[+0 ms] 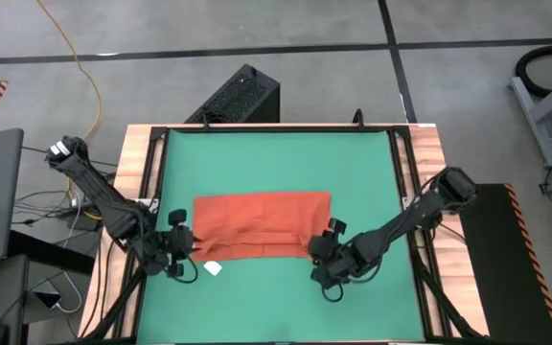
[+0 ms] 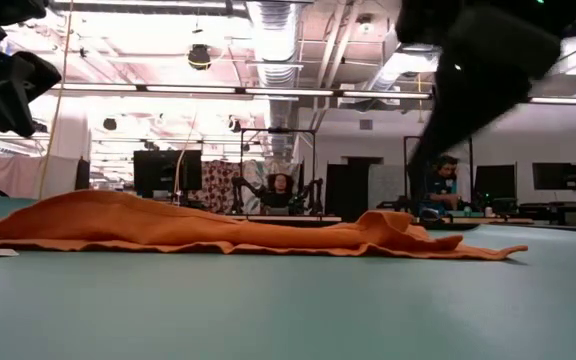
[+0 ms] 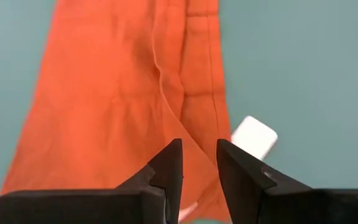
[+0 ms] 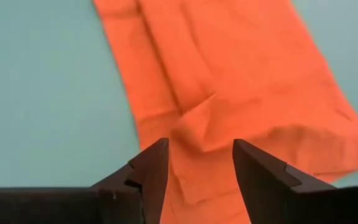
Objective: Roll napkin
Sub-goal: Fold the orange table napkin
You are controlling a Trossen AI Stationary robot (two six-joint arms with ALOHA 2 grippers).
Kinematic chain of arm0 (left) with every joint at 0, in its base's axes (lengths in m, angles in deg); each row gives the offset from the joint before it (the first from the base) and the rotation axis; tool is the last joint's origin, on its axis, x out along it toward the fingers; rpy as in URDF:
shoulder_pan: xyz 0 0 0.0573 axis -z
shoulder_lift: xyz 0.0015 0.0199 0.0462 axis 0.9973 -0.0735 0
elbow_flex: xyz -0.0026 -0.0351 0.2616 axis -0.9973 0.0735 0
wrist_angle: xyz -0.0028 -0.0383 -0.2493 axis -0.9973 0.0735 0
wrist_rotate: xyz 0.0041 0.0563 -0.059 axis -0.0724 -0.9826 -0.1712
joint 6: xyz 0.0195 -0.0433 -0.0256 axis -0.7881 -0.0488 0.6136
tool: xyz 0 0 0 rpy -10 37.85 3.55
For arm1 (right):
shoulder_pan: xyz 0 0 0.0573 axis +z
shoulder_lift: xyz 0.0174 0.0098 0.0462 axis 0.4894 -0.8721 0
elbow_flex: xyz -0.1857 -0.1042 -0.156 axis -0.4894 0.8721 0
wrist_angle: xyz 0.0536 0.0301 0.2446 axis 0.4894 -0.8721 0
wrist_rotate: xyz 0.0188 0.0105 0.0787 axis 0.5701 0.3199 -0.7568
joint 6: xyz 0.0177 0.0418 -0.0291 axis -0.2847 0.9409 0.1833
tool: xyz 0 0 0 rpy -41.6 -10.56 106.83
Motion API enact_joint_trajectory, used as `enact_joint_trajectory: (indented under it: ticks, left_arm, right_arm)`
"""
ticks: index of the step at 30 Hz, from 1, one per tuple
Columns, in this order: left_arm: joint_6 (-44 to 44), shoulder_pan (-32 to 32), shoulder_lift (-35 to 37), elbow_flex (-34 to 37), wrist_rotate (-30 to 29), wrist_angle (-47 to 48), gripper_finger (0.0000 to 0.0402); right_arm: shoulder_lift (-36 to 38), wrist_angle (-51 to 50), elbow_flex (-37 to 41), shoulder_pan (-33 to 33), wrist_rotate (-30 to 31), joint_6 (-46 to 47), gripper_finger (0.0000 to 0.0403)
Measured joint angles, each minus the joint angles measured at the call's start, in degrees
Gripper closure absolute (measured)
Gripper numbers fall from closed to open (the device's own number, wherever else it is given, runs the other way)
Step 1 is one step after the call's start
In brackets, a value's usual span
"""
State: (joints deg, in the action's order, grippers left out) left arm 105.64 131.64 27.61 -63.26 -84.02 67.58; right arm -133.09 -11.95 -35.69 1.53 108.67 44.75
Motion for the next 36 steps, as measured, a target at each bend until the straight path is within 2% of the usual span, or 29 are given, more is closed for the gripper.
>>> enact_joint_trajectory:
  ticks: [3, 11, 20, 36]
  left_arm:
    - [-1.12, 0.73, -2.21, 0.0, -2.81, -1.76, 0.0312]
    - [-1.57, 0.74, -8.03, 0.0, -4.04, -5.25, 0.0313]
    - [-0.4, 0.74, -10.94, 0.0, -4.17, -5.19, 0.0313]
    - [-0.4, 0.69, -10.91, 0.0, -4.17, -5.18, 0.0313]
  right_arm:
    - [-4.26, 1.17, 0.0, 0.84, -0.05, -0.6, 0.0207]
    - [-11.16, 2.28, -1.09, 1.44, 0.95, 0.85, 0.0207]
    - [-9.59, -0.05, -1.09, 1.61, 1.19, 1.26, 0.0207]
    - [-9.29, -7.05, -1.03, 1.9, 1.02, 3.69, 0.0212]
